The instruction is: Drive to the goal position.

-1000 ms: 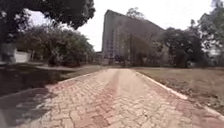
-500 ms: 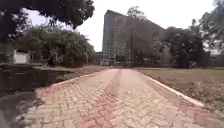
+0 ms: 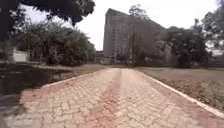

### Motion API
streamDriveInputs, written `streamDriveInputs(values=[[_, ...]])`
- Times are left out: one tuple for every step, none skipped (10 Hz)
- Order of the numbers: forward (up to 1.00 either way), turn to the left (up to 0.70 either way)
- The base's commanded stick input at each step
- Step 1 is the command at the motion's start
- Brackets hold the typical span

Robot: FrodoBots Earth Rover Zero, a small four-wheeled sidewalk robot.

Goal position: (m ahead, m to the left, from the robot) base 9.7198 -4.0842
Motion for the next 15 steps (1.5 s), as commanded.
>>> streamDriveInputs(values=[[0.7, 0.0], [0.7, 0.0], [0.7, 0.0], [0.7, 0.0], [0.7, 0.0], [0.7, 0.0], [0.7, 0.0], [0.7, 0.0], [0.7, 0.0], [0.7, 0.0], [0.7, 0.0], [0.7, 0.0], [0.7, 0.0], [0.7, 0.0], [0.7, 0.0]])
